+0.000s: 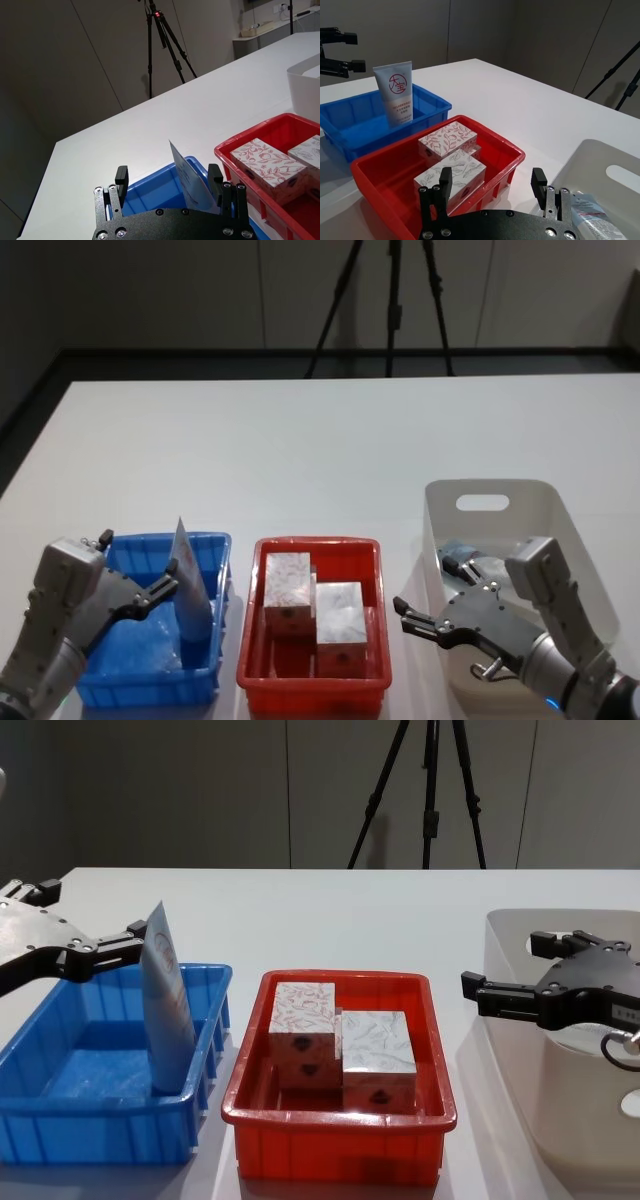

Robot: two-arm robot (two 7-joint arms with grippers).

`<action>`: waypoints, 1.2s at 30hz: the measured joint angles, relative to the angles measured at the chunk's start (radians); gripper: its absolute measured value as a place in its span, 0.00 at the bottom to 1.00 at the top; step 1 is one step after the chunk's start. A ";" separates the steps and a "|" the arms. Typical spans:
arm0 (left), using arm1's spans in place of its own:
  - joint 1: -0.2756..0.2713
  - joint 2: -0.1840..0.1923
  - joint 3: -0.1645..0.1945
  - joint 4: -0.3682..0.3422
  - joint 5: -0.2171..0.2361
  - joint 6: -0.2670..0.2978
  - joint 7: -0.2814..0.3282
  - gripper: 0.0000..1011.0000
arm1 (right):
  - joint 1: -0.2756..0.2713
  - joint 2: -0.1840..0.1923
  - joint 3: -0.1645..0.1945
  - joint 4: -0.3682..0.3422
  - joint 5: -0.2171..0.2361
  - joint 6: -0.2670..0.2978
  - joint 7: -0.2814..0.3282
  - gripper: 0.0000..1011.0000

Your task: Bimanual collaborative sorting of washing and personal care products

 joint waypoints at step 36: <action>0.000 0.000 0.000 0.000 0.000 0.000 0.000 0.99 | 0.043 -0.195 0.035 0.070 -0.066 0.151 -0.085 0.99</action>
